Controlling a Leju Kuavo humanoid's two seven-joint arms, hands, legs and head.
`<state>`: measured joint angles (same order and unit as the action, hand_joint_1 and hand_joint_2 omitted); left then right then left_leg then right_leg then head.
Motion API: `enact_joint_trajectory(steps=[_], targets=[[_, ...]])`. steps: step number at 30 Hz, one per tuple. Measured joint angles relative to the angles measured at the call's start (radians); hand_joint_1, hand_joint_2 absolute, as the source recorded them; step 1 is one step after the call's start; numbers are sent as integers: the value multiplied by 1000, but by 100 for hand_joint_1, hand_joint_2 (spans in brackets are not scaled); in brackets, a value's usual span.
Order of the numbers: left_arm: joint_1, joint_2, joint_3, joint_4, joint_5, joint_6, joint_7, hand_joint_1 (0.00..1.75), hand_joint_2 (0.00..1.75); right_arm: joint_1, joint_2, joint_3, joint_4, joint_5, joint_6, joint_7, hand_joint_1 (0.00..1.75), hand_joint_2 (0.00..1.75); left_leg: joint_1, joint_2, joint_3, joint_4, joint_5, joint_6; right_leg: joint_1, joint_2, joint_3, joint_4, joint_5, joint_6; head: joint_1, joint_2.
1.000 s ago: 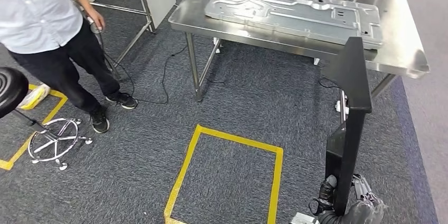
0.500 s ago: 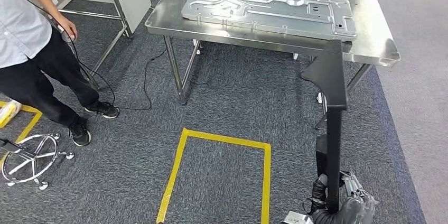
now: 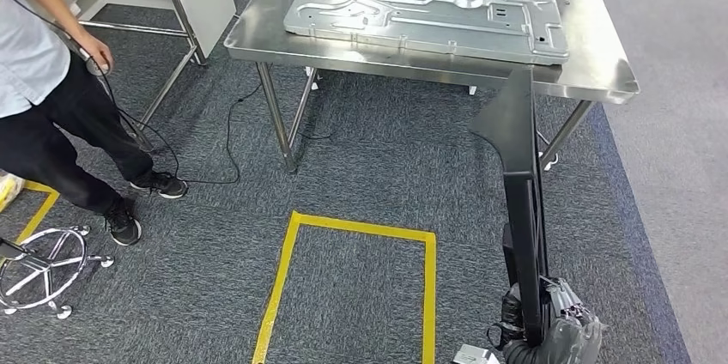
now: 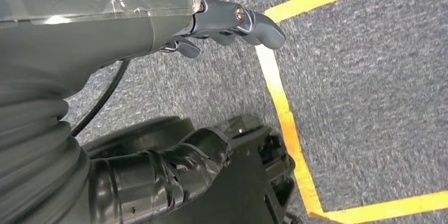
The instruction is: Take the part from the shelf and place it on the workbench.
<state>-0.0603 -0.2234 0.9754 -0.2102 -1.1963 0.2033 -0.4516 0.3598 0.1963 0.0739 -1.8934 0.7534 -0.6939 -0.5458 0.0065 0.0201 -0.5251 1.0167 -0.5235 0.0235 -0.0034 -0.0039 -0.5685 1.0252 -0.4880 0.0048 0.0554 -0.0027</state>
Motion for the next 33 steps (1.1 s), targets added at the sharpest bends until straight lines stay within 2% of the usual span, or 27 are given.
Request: enact_joint_trajectory(steps=[2, 3, 5, 6, 7, 8, 10, 11, 12, 13, 16, 17, 18, 21, 22, 23, 24, 25, 26, 27, 28, 29, 31, 32, 33], targets=[[-1, 0, 0, 0, 0, 0, -1, 0, 175, -1, 0, 1, 0, 0, 0, 0, 175, 175, 0, -2, -8, 28, -18, -9, -6, 4, 14, -14, 1, -11, -1, 0], [-1, 1, 0, 0, -1, -1, -2, 0, 175, -1, 0, 2, 0, 0, 0, -1, 175, 175, 1, -5, -29, 72, -39, -12, -8, 4, 22, -19, 0, -17, -2, 0], [1, 1, 0, 0, -1, -2, -3, 0, 175, -2, 0, 5, 1, -1, 0, -3, 175, 175, 2, -10, -103, 204, -89, -14, -4, 5, 31, -21, -8, -25, -3, 0], [2, 1, 0, 0, -1, -2, -3, 0, 175, -1, 0, 6, 1, -2, 0, -3, 175, 175, 2, -11, -141, 260, -100, -15, -3, 6, 37, -21, -13, -27, -3, 0], [4, 1, 0, 0, -1, -3, -3, 0, 175, -1, 0, 6, 2, -3, 0, -4, 175, 175, 2, -11, -166, 287, -91, -15, -2, 9, 43, -20, -18, -28, -3, 0], [6, 1, 0, 0, -1, -4, -3, 0, 175, -1, 0, 7, 2, -4, 0, -4, 175, 175, 2, -11, -172, 275, -62, -14, -1, 12, 52, -20, -25, -27, -3, 0], [7, 2, 0, 0, -1, -5, -3, 0, 175, -1, 0, 7, 2, -4, 0, -5, 175, 175, 2, -13, -138, 162, 28, -8, -1, 17, 72, -20, -42, -23, -3, 0], [7, 3, 0, 0, -1, -6, -3, 0, 175, -2, 0, 8, 2, -4, 0, -5, 175, 175, 0, -15, -113, 100, 57, -4, 1, 19, 79, -19, -51, -19, -2, 0], [7, 3, 0, 0, -1, -7, -3, 0, 175, -2, 0, 8, 2, -5, 0, -5, 175, 175, -1, -17, -94, 58, 69, 0, 2, 20, 82, -18, -58, -14, -3, 0], [6, 3, 0, 0, -1, -8, -3, 0, 175, -2, 0, 8, 2, -4, 0, -5, 175, 175, -3, -19, -84, 35, 67, 5, 2, 21, 85, -18, -62, -8, -2, 0], [7, 4, 0, 0, -1, -9, -3, 0, 175, -2, 0, 9, 1, -5, 0, -5, 175, 175, -4, -21, -67, 16, 52, 22, 0, 20, 93, -3, -63, 7, -2, 0], [7, 4, 0, 0, -1, -9, -3, 0, 175, -2, 0, 9, 1, -5, 0, -6, 175, 175, -3, -21, -57, 11, 49, 29, -1, 18, 84, 19, -68, 11, -1, 0], [7, 5, 0, 0, -1, -9, -3, 0, 175, -3, 0, 9, 1, -5, 0, -6, 175, 175, -1, -21, -47, 7, 46, 34, -2, 16, 61, 59, -81, 16, -1, 0], [4, 5, 0, 0, -1, -9, -3, 0, 175, -4, 0, 10, 2, -5, 0, -8, 175, 175, -2, -20, -27, 4, 29, 41, -7, 13, -66, 240, -145, 28, -1, 0], [4, 5, 0, 0, -1, -10, -3, 0, 175, -3, -1, 10, 2, -5, 0, -8, 175, 175, -2, -20, -20, 4, 22, 40, -9, 13, -98, 271, -150, 30, -1, 0], [5, 5, 0, 0, -1, -9, -3, 0, 175, -2, -1, 10, 2, -5, 0, -8, 175, 175, -2, -20, -10, 4, 14, 39, -10, 12, -112, 267, -133, 31, -1, 0], [6, 5, 0, 0, -1, -9, -3, 0, 175, -2, -1, 10, 2, -5, 0, -8, 175, 175, -1, -20, 3, 4, 6, 37, -11, 11, -108, 226, -95, 29, -1, 0], [6, 4, 0, 0, -1, -9, -3, 0, 175, -2, -1, 10, 2, -5, 0, -8, 175, 175, -1, -20, 15, 4, -4, 35, -11, 8, -90, 159, -42, 26, -1, 0], [6, 4, 0, 0, -1, -10, -3, 0, 175, -2, -1, 10, 2, -5, 0, -8, 175, 175, -1, -20, 27, 3, -12, 31, -9, 4, -73, 99, -6, 22, -1, 0], [6, 4, 0, 0, -2, -10, -3, 0, 175, -3, -1, 10, 2, -5, 0, -9, 175, 175, -2, -20, 35, 2, -20, 26, -5, 1, -61, 54, 10, 16, 0, 0], [5, 4, 0, 0, -2, -11, -3, 0, 175, -3, -1, 10, 3, -7, 0, -9, 175, 175, -2, -19, 39, 0, -26, 20, -1, -2, -54, 30, 17, 10, 0, 0], [4, 4, 0, 0, -2, -12, -3, 0, 175, -2, -1, 10, 3, -8, 0, -10, 175, 175, -3, -18, 45, 0, -28, 13, 2, -3, -52, 26, 9, 3, 0, 0], [4, 4, 0, 0, -2, -12, -3, 0, 175, -1, -1, 10, 3, -12, 0, -12, 175, 175, -3, -15, 56, 6, -33, 1, 0, 1, -34, 15, 16, -11, -1, 0], [3, 4, 0, 0, -3, -12, -3, 0, 175, -1, -1, 11, 3, -14, 0, -12, 175, 175, -3, -14, 56, 26, -37, -4, -1, 2, -22, 9, 15, -17, -1, 0], [2, 4, 0, 0, -4, -12, -3, 0, 175, -2, -1, 12, 3, -15, 0, -13, 175, 175, -1, -14, 42, 60, -47, -7, -3, 3, -10, 5, 12, -23, -2, 0]])
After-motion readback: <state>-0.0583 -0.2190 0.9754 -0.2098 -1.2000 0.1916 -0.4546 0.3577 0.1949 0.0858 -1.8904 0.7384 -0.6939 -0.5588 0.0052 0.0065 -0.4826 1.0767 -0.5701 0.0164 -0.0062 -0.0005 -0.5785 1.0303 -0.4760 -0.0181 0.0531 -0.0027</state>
